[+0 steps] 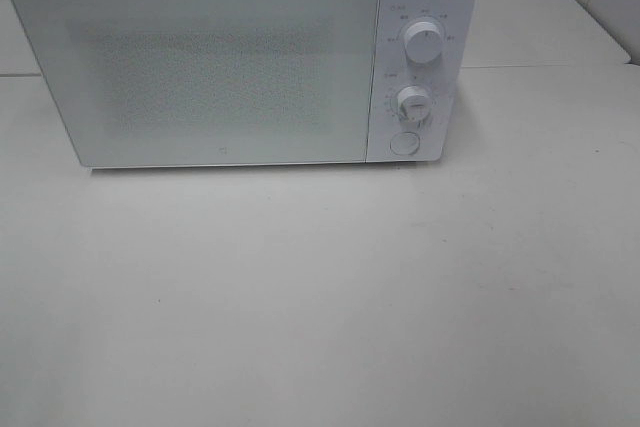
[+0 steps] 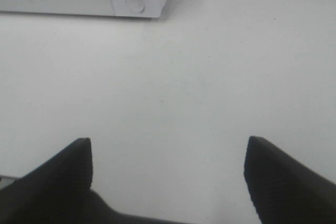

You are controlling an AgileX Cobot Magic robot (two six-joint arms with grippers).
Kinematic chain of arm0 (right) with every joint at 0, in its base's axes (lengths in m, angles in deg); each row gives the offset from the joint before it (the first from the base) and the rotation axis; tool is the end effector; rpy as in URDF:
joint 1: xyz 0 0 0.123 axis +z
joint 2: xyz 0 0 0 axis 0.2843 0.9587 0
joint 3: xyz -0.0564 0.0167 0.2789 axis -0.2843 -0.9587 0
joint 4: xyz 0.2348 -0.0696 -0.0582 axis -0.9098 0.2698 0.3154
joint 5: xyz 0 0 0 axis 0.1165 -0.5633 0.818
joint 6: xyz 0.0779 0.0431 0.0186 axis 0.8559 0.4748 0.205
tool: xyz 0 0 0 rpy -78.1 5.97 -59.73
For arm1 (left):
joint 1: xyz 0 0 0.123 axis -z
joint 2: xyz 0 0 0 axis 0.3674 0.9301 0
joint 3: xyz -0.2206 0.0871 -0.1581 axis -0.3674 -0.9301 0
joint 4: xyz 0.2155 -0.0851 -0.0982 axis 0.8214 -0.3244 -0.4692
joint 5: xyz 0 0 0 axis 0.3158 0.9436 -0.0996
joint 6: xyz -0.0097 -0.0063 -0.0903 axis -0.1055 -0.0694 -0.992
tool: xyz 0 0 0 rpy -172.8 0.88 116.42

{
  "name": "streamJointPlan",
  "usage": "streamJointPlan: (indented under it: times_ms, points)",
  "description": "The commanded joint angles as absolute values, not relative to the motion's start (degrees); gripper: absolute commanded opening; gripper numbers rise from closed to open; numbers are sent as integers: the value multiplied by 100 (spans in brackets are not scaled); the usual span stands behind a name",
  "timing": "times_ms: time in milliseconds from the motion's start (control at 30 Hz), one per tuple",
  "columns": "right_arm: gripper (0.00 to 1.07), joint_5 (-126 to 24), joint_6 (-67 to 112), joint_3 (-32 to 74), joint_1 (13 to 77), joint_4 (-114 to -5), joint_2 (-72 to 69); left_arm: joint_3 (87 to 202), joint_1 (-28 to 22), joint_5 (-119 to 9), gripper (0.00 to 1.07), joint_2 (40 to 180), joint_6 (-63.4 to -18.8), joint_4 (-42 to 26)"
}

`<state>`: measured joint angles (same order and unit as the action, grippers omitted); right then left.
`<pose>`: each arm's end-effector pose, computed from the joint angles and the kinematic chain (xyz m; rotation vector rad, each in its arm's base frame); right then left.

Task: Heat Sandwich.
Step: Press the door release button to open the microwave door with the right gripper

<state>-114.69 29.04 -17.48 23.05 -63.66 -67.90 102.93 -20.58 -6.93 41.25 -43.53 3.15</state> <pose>-0.0005 0.0057 0.2817 -0.0868 2.0694 0.1762 -0.0044 -0.0045 0.2784 0.0433 2.0183 -0.0647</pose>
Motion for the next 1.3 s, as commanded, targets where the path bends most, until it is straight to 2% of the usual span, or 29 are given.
streamJointPlan:
  times_ms: [33,200,1033,1300]
  points:
    - [76,-11326,3030,-1805,1863,-6258,-7031,10270,-2081,-739,101,3970,-4347,326]
    - [76,-11326,3007,-1805,1514,-6217,-7208,10270,-2081,-739,101,3970,-4347,326]
    - [76,-11314,2990,-1794,1508,-6154,-7168,10270,-2081,-739,101,3993,-4347,326]
    - [76,-11137,3030,-1679,1525,-6160,-6635,10270,-2081,-739,101,3993,-4347,326]
